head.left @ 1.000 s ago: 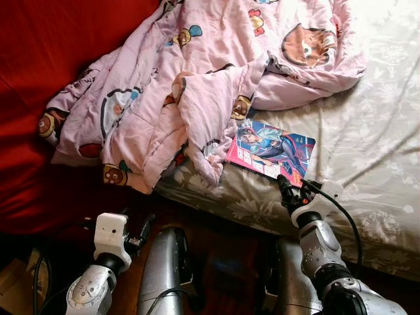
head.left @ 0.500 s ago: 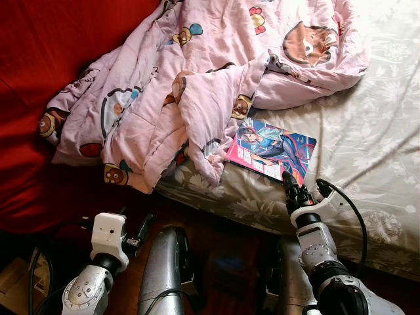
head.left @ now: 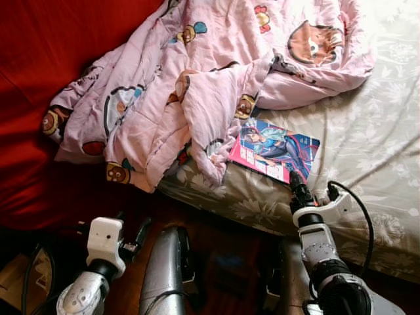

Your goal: Clean up the room

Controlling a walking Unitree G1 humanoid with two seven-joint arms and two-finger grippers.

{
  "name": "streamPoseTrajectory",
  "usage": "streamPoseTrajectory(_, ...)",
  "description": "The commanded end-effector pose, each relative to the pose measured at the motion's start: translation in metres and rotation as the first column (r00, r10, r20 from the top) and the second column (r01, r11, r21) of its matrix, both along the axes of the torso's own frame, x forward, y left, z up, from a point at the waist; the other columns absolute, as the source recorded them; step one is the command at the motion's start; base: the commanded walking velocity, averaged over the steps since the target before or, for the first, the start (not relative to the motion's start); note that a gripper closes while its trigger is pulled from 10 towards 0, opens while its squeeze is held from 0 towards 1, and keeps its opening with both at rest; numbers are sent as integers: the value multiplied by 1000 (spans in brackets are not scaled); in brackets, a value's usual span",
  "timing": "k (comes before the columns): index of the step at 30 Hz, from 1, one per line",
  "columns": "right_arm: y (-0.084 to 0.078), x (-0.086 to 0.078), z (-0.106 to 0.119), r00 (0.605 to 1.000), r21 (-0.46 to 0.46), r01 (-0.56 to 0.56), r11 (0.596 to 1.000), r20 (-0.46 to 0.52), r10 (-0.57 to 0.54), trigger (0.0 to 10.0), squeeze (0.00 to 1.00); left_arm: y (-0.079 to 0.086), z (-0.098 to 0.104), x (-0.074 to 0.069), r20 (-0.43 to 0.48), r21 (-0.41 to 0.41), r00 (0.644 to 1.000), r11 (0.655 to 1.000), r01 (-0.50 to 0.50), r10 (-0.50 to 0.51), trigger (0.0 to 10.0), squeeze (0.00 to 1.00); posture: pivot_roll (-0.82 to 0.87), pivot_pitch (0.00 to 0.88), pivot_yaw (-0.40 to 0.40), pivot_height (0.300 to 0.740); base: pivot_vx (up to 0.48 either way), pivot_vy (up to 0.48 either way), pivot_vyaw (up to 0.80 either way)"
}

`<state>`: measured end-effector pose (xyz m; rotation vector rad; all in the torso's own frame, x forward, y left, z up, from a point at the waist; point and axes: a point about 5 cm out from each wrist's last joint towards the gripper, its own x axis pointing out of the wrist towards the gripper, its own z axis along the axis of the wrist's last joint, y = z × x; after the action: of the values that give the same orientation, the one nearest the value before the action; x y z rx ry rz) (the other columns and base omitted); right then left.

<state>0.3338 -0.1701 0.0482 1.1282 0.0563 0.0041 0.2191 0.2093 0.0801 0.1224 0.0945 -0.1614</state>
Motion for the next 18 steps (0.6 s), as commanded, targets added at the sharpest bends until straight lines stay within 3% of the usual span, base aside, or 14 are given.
streamPoseTrajectory(1, 34, -13, -21, 988, 81, -118, 990, -92, 125, 10000, 0, 1, -4, -6, -32, 19, 999, 1000, 13, -12, 10000, 0, 259, 428, 114, 592, 0, 0, 0)
streamPoseTrajectory(6, 43, -5, -12, 987, 76, -141, 987, -68, 146, 10000, 0, 4, -3, -8, -35, 27, 999, 1000, 6, -5, 10000, 0, 263, 429, 115, 592, 0, 0, 0)
streamPoseTrajectory(7, 43, -4, -10, 988, 89, -138, 986, -62, 144, 9059, 0, 4, -3, -8, -37, 29, 999, 1000, 6, -5, 10000, 0, 263, 429, 114, 592, 0, 0, 0)
streamPoseTrajectory(8, 43, -4, -10, 988, 94, -138, 986, -60, 144, 9059, 0, 4, -2, -8, -37, 29, 999, 1000, 7, -5, 10000, 0, 263, 429, 114, 592, 0, 0, 0)
streamPoseTrajectory(9, 43, -4, -10, 988, 92, -139, 986, -58, 145, 1333, 0, 4, -2, -8, -38, 30, 999, 1000, 6, -5, 10000, 0, 262, 428, 114, 592, 0, 0, 0)
streamPoseTrajectory(10, 41, -4, -10, 988, 85, -139, 987, -56, 144, 0, 0, 4, -3, -8, -39, 31, 999, 1000, 5, -3, 10000, 0, 258, 427, 113, 592, 0, 0, 0)
streamPoseTrajectory(18, 29, -13, -21, 990, 68, -97, 993, -95, 104, 0, 0, 1, -5, -7, -41, 40, 999, 999, 15, -13, 10000, 0, 250, 421, 108, 592, 0, 0, 0)
